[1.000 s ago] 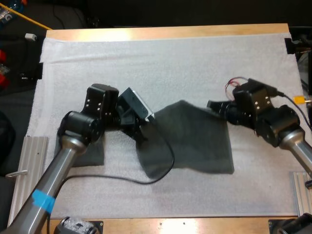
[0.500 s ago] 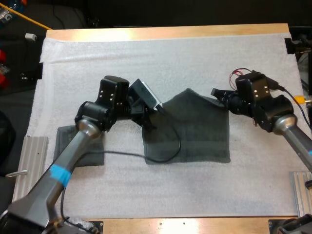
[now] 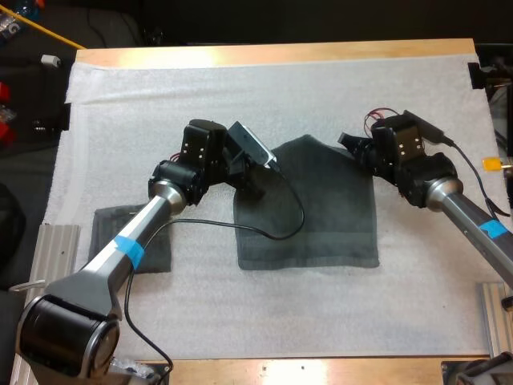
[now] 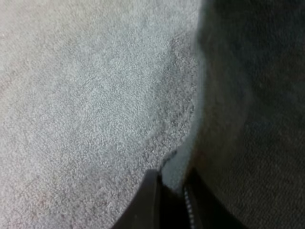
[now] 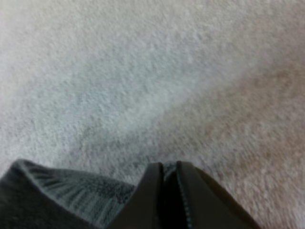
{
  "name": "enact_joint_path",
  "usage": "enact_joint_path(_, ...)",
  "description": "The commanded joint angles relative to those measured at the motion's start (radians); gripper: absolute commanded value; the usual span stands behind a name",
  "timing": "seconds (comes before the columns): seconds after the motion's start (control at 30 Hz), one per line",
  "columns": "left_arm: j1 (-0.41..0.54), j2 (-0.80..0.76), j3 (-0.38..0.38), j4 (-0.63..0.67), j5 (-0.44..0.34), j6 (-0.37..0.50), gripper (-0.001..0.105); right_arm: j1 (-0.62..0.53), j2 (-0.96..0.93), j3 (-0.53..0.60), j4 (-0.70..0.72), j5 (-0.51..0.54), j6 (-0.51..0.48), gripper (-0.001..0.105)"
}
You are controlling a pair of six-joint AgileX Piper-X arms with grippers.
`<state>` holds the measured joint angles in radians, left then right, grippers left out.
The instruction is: Pick towel from pile, fold and stack
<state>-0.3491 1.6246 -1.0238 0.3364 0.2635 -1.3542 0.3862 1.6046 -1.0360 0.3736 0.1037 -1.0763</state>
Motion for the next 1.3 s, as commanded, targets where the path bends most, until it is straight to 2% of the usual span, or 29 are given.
enact_joint_path(0.0, 0.000, -0.002, -0.003, -0.016, -0.007, -0.009, 0.000, -0.004, 0.000, -0.002, -0.029, 0.013, 0.006, 0.000)
enact_joint_path(0.07, 0.000, -0.002, -0.003, -0.025, -0.008, -0.010, 0.005, -0.006, 0.003, -0.002, -0.045, -0.016, 0.025, 0.005)
enact_joint_path(0.13, 0.000, -0.002, -0.003, -0.038, -0.019, -0.022, 0.014, -0.013, 0.003, -0.002, -0.061, -0.053, 0.051, 0.017)
enact_joint_path(0.23, 0.000, -0.002, -0.011, -0.051, -0.076, -0.113, 0.038, -0.023, 0.003, -0.002, -0.120, -0.113, 0.071, 0.045)
enact_joint_path(0.27, 0.000, -0.002, -0.015, -0.052, -0.084, -0.136, 0.050, -0.025, 0.003, -0.002, -0.149, -0.124, 0.067, 0.056)
enact_joint_path(0.3, 0.000, -0.002, -0.021, -0.051, -0.091, -0.148, 0.060, -0.026, 0.002, -0.002, -0.175, -0.126, 0.061, 0.063)
enact_joint_path(0.37, 0.000, -0.013, -0.027, -0.046, -0.107, -0.168, 0.069, -0.026, -0.010, -0.002, -0.204, -0.125, 0.034, 0.068)
enact_joint_path(0.5, 0.000, -0.070, -0.029, -0.041, -0.165, -0.183, 0.065, -0.026, -0.054, -0.002, -0.212, -0.125, -0.056, 0.066)
enact_joint_path(0.63, 0.000, -0.157, -0.029, 0.007, -0.171, -0.183, 0.064, -0.026, -0.124, -0.002, -0.168, -0.125, -0.131, 0.066)
enact_joint_path(0.93, 0.000, -0.391, -0.029, 0.258, -0.171, -0.205, 0.064, -0.022, -0.321, -0.002, 0.155, -0.130, -0.274, 0.066)
enact_joint_path(1.1, 0.000, -0.515, -0.029, 0.397, -0.141, -0.313, 0.064, -0.022, -0.435, -0.002, 0.352, -0.130, -0.346, 0.065)
enact_joint_path(1.17, 0.000, -0.558, -0.029, 0.441, -0.107, -0.343, 0.064, -0.022, -0.482, -0.002, 0.416, -0.130, -0.359, 0.065)
enact_joint_path(1.27, -0.005, -0.615, -0.029, 0.500, -0.098, -0.377, 0.064, -0.022, -0.552, -0.002, 0.498, -0.130, -0.363, 0.065)
